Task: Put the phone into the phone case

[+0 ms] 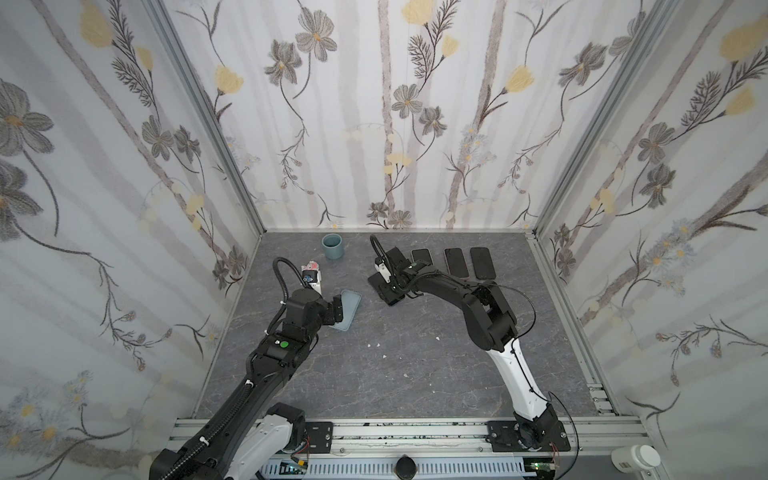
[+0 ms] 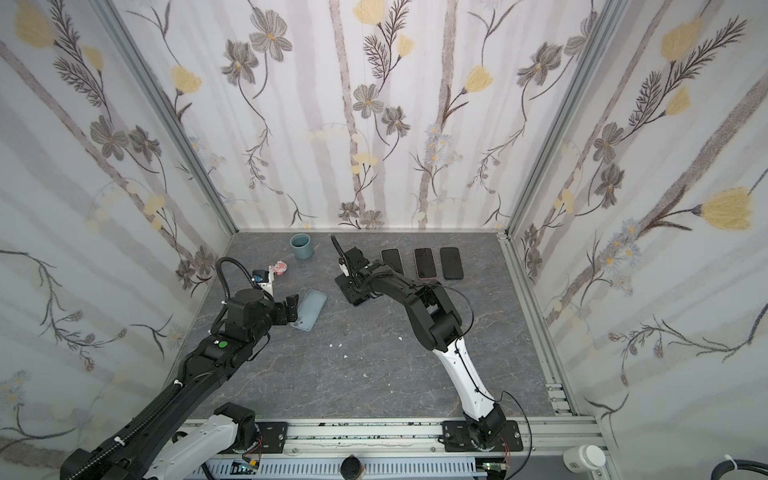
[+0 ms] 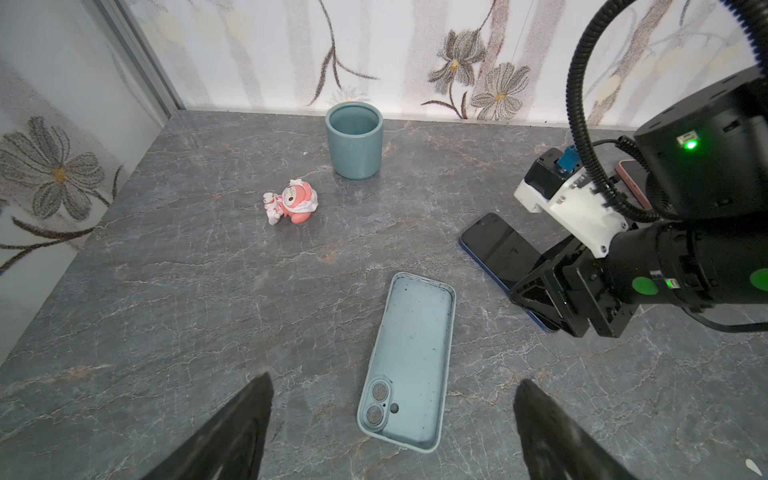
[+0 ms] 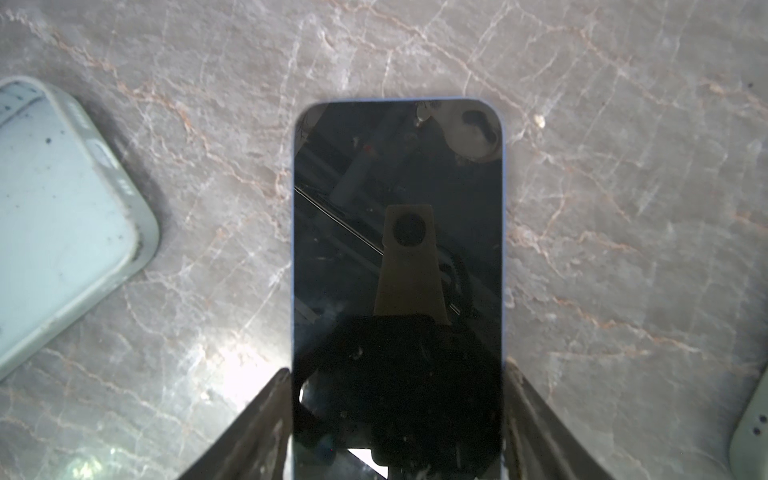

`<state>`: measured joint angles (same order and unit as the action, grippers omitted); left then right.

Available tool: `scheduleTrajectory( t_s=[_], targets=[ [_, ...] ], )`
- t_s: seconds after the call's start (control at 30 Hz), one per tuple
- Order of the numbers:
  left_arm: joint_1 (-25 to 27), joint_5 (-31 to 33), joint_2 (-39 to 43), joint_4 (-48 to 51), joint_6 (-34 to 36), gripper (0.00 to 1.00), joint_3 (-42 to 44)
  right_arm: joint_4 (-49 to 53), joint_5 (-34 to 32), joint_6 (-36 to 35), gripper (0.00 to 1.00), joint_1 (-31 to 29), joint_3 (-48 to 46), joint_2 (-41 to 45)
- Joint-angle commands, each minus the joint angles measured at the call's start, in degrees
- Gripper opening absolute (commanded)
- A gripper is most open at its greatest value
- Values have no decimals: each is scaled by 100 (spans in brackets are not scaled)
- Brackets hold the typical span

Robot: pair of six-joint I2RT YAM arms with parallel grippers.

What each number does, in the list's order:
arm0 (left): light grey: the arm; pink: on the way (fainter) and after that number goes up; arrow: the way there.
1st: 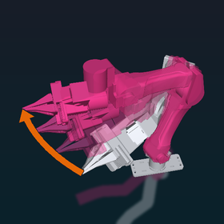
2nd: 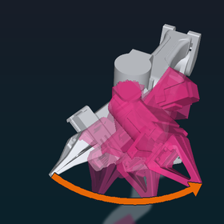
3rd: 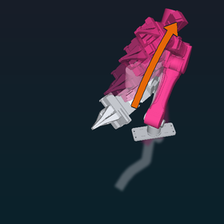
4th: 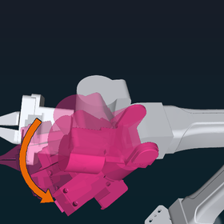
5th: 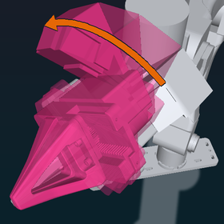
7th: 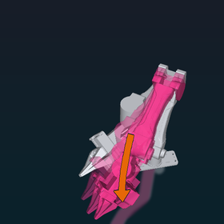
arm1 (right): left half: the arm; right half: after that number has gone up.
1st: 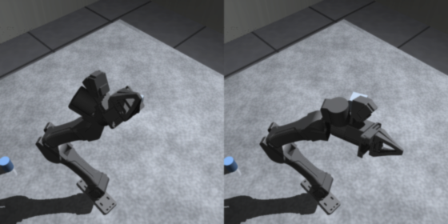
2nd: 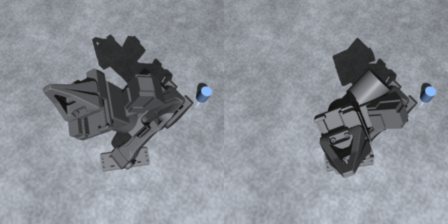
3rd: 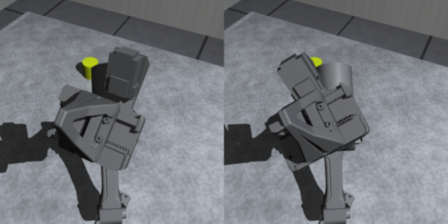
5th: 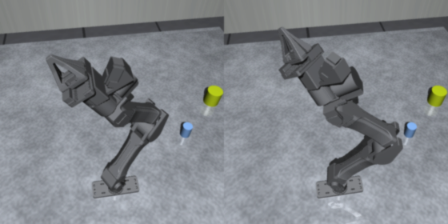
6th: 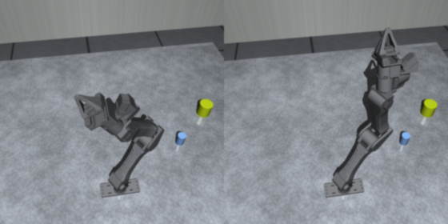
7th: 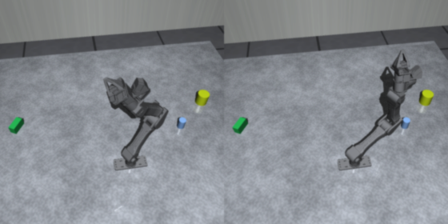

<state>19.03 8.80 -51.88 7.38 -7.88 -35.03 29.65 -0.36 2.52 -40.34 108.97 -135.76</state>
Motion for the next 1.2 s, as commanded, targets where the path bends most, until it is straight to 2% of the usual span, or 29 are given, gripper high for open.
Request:
scheduleTrajectory(
  t_s=[0.0, 0.4, 0.6, 0.9, 1.17],
  targets=[
    [-5, -44, 20, -174, 32, 91, 13, 373, 78, -22, 61, -4, -311, 253],
    [-8, -554, -377, -14, -184, 91, -239, -1554, 318, 168, 58, -120, -3451, 2317],
    [-7, -963, -797, 191, -345, 91, -576, -2384, 299, 249, 57, -196, -4596, 3007],
    [-7, -1582, -1120, 367, -616, 91, -905, -2572, 160, 189, 57, -246, -4982, 3211],
    [-4, -2374, -1489, 377, -1136, 90, -1296, -2789, 71, 30, 56, -307, -5203, 3692]
  ],
)
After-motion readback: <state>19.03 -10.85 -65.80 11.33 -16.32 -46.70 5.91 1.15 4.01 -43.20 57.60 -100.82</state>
